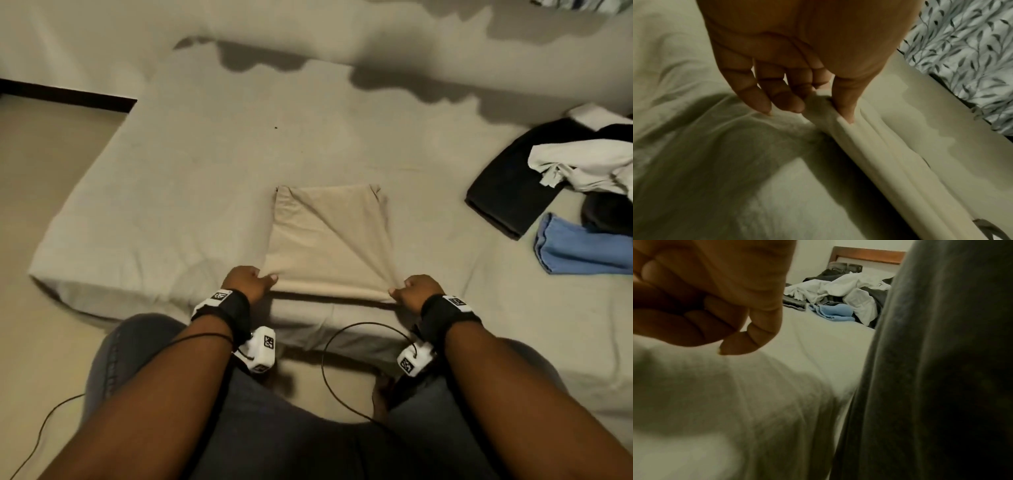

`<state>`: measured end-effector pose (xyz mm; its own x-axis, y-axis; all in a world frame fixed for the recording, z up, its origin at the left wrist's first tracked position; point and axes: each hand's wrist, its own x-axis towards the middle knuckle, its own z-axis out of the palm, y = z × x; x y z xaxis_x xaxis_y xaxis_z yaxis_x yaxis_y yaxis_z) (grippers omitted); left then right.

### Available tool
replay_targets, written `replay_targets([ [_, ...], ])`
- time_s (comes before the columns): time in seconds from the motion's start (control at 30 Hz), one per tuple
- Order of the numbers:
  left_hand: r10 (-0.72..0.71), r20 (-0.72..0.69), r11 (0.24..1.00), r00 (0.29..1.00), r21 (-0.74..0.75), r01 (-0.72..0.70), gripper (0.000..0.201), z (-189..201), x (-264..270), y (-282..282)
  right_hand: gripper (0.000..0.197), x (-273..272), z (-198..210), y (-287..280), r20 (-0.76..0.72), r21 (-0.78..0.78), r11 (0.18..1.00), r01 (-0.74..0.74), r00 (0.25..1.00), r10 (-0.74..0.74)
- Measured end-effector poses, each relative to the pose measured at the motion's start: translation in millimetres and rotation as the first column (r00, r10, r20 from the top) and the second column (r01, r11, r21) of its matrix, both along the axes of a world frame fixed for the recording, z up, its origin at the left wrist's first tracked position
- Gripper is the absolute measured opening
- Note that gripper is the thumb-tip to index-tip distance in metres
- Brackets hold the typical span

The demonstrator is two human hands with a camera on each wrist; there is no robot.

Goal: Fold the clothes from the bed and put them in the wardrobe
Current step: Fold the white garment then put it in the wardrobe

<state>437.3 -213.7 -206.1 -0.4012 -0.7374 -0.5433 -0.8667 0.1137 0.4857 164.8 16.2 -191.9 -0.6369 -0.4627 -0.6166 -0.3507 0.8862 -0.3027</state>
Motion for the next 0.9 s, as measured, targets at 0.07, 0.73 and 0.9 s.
replay_targets([
  [0.07, -0.041, 0.055, 0.999, 0.998, -0.004, 0.041, 0.047, 2, 7, 5, 0.041, 0, 7, 12, 0.016, 0.037, 0.999, -0.027, 1.0, 0.027],
  [0.73, 0.104, -0.21, 0.995, 0.972, 0.028, -0.1, 0.046, 20, -52, -54, 0.036, -29, 4, -43, -0.143, -0.405, 0.914, 0.014, 0.987, -0.079],
  [0.9, 0.156, -0.304, 0.987, 0.94, 0.015, -0.159, 0.041, 0, -93, -104, 0.021, -71, -13, -92, -0.158, -0.524, 0.852, -0.022, 0.985, -0.072],
])
